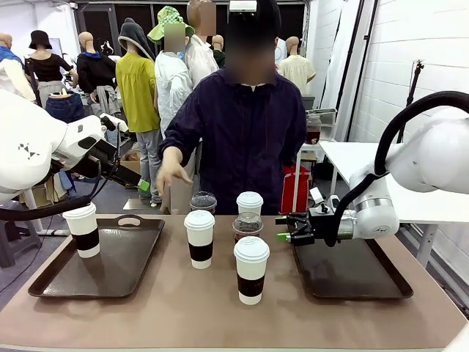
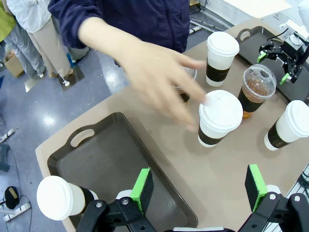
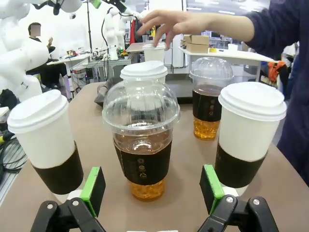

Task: Distribute the coffee onto the tray.
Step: Pick up one iced Americano and place it on the right Handle tray.

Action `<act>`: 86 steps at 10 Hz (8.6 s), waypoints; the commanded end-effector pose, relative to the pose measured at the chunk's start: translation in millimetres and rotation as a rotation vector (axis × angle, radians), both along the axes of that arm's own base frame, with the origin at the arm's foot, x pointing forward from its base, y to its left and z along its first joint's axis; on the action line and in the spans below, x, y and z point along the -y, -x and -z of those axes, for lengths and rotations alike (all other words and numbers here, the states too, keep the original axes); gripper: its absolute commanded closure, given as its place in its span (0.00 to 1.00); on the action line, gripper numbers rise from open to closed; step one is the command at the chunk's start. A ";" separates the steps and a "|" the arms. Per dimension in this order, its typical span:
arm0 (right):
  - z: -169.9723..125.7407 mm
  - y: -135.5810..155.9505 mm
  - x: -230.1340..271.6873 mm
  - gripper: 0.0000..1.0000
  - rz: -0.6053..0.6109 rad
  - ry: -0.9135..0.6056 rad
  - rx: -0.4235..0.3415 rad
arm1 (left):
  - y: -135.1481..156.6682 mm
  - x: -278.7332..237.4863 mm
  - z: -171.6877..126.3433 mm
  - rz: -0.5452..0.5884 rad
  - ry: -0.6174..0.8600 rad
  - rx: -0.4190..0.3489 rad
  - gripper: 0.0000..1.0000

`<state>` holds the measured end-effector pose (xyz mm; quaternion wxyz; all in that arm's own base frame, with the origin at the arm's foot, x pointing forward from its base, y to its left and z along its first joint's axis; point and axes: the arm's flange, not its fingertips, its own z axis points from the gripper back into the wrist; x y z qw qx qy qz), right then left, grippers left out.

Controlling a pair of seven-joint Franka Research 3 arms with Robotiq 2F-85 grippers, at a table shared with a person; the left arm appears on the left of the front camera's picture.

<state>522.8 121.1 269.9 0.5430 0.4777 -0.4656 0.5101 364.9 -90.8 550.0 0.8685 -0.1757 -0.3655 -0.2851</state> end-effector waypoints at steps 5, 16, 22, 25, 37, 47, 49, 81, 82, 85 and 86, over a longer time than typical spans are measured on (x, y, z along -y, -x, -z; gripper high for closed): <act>23.2 -13.5 -29.3 0.00 -0.072 -0.003 0.000 | 0.0 -1.1 0.2 0.002 0.004 -0.005 0.00; 36.4 -15.3 -59.1 0.00 -0.099 -0.022 -0.020 | 0.0 -1.1 0.2 0.002 0.004 -0.005 0.00; 40.3 -18.6 -76.7 0.00 -0.128 -0.022 -0.044 | 0.0 -1.1 0.2 0.002 0.004 -0.005 0.00; 40.8 -20.6 -86.7 0.00 -0.132 -0.025 -0.047 | 0.0 -1.1 0.2 0.002 0.004 -0.005 0.00; 43.1 -24.2 -107.8 0.19 -0.124 -0.007 -0.092 | 0.0 -1.1 0.2 0.002 0.004 -0.005 0.00; -20.0 -3.4 -32.8 0.19 -0.033 -0.036 -0.052 | 0.0 -1.1 0.2 0.002 0.004 -0.005 0.00; -39.1 3.8 -2.7 0.19 -0.008 -0.055 -0.046 | 0.0 -1.1 0.2 0.002 0.004 -0.005 0.00; 32.4 98.4 156.1 0.00 0.045 0.016 -0.113 | 0.0 -1.1 0.2 0.002 0.004 -0.005 0.00; 33.4 103.0 163.7 0.00 0.061 0.015 -0.117 | 0.0 -1.1 0.2 0.002 0.004 -0.005 0.00; 32.7 115.9 183.8 0.00 0.100 0.020 -0.127 | 0.0 -1.1 0.2 0.002 0.004 -0.005 0.00; 33.0 115.9 185.9 0.00 0.116 0.012 -0.108 | 0.0 -1.1 0.2 0.002 0.004 -0.005 0.00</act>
